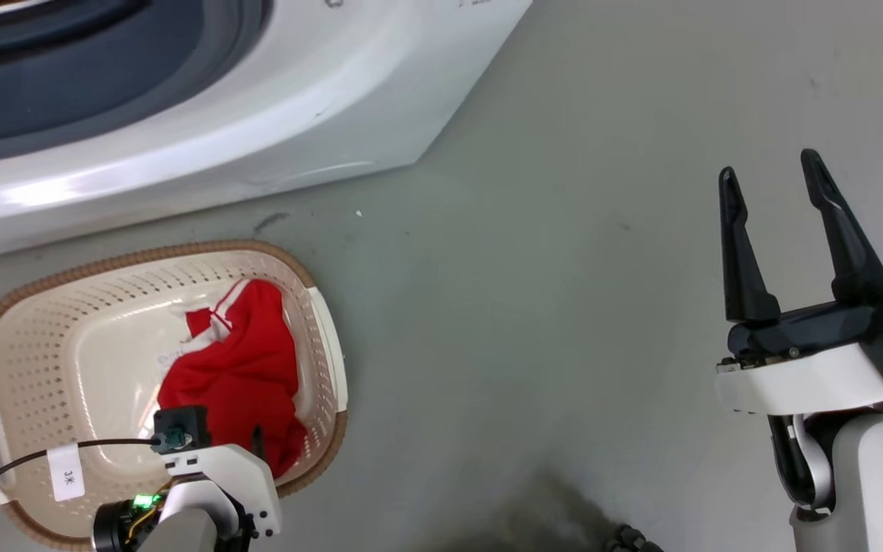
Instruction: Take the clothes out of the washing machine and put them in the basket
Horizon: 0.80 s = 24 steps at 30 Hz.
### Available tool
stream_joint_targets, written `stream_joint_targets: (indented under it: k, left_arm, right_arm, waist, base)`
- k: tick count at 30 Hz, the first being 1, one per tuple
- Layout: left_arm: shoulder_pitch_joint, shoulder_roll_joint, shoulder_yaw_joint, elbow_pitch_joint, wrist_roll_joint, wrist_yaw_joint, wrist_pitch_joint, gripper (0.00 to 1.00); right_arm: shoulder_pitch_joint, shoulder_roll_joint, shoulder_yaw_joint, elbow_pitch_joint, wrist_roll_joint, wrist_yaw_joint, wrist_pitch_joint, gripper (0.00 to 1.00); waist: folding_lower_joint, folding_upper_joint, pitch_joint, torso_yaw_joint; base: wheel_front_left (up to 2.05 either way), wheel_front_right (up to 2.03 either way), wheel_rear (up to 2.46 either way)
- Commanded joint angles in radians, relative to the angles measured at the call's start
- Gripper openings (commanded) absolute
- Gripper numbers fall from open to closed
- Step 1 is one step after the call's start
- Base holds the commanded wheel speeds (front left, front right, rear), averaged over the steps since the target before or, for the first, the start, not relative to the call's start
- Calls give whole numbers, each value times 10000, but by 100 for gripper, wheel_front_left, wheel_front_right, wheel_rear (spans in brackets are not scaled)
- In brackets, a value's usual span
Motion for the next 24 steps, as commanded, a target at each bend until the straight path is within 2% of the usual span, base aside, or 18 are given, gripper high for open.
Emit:
stream_joint_targets:
  k: [1,6,12,24]
  left_arm:
    - [24,-61,26,57,-49,-5,-42,100]
    - [372,-270,109,133,-247,-174,-35,100]
    - [1020,-397,365,-654,-408,-254,-35,100]
    - [2281,-615,836,-3740,264,123,-36,100]
  right_arm:
    - [52,7,-10,25,-42,-10,10,100]
    - [346,7,-40,185,-139,-10,133,100]
    - [766,5,-93,155,-161,-9,359,100]
    - [1738,4,-361,-151,-266,-9,836,100]
  waist:
    - [-1,0,-382,127]
    - [-1,0,-1518,444]
    - [-1,0,-2815,894]
    - [-1,0,-4274,1888]
  base:
    - [0,0,0]
    - [0,0,0]
    - [0,0,0]
    - [0,0,0]
